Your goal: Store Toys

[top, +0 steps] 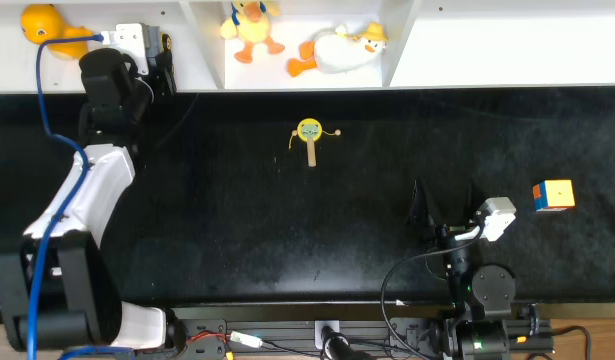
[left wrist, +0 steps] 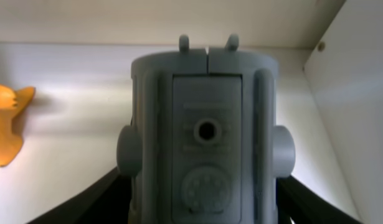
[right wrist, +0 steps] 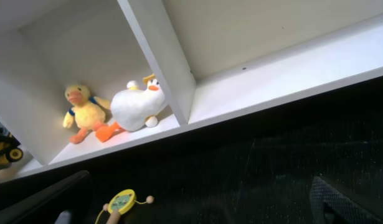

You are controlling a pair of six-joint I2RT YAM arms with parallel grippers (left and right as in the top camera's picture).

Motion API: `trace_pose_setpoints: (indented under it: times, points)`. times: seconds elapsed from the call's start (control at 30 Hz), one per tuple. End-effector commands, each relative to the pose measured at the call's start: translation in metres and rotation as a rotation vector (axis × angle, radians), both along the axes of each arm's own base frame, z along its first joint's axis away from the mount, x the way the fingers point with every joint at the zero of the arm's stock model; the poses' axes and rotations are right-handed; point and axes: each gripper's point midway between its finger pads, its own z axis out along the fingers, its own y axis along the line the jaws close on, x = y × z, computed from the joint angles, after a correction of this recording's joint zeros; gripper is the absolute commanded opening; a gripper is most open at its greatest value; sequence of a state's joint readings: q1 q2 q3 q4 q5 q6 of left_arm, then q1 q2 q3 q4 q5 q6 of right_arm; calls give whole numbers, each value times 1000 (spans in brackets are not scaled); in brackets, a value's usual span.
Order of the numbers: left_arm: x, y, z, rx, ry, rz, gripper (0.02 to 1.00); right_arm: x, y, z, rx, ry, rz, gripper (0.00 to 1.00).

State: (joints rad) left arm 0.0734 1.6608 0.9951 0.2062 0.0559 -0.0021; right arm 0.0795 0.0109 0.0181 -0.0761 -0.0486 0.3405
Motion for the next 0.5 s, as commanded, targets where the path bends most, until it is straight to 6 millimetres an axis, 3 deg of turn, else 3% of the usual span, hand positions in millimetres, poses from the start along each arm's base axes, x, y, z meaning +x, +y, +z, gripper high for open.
trace_pose_setpoints:
  times: [0.03, 0.27, 0.4, 0.47, 0.5]
  points:
    - [10, -5, -5, -25, -8, -15, 36, 0, 2, -4, 7, 5, 10, 996]
    - [15, -6, -7, -28, -28, -26, 64, 0, 2, -4, 7, 5, 11, 993]
    - [16, -6, -6, -27, -30, -26, 364, 0, 2, -4, 7, 5, 10, 993]
    - [16, -6, -6, -27, -31, -25, 649, 0, 2, -4, 7, 5, 11, 996]
    - [16, -6, -6, -27, -31, -26, 739, 0, 2, -4, 7, 5, 11, 996]
